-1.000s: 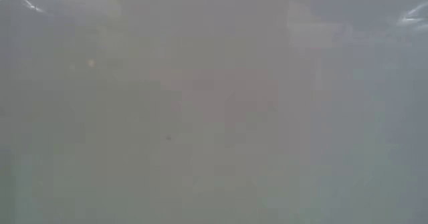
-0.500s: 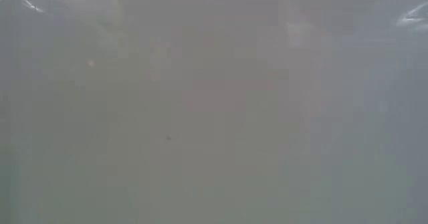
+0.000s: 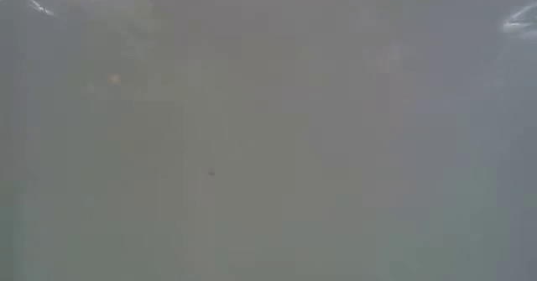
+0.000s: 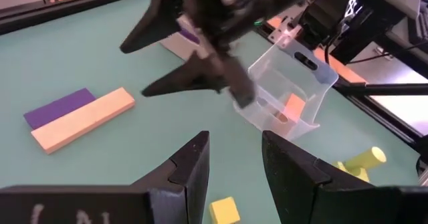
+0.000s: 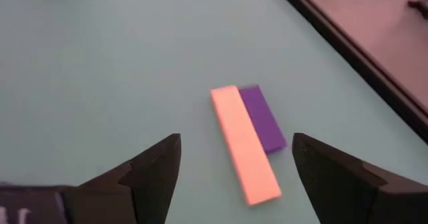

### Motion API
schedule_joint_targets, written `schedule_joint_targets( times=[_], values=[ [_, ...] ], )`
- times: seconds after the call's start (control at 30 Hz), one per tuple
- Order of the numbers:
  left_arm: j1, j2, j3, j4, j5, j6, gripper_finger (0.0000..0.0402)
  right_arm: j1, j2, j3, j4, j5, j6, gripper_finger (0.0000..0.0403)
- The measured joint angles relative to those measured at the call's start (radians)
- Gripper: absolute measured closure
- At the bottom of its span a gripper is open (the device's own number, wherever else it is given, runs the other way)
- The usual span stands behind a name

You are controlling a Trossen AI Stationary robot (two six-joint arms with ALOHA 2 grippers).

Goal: Sort & place blocks by color
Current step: Put the light orange block into the transparent bin

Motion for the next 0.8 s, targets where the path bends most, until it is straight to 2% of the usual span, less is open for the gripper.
schedule_joint_targets(
  times=[0.13, 0.3, 0.43, 0.8],
  values=[
    [-0.009, 0.000, 0.000, -0.030, 0.000, -0.003, 0.0265, -0.054, 0.067, 0.000, 0.009, -0.006, 0.000, 0.0124],
    [-0.009, 0.000, 0.000, -0.039, 0.000, -0.009, 0.0266, -0.111, 0.133, 0.000, 0.033, -0.130, 0.003, 0.0124],
    [-0.009, 0.000, 0.000, -0.039, 0.000, -0.008, 0.0266, -0.131, 0.180, 0.000, 0.065, -0.164, -0.031, 0.0124],
    [0.002, 0.000, 0.000, -0.064, -0.001, -0.025, 0.0266, -0.132, 0.265, 0.000, 0.152, -0.163, -0.158, 0.0126]
  ],
)
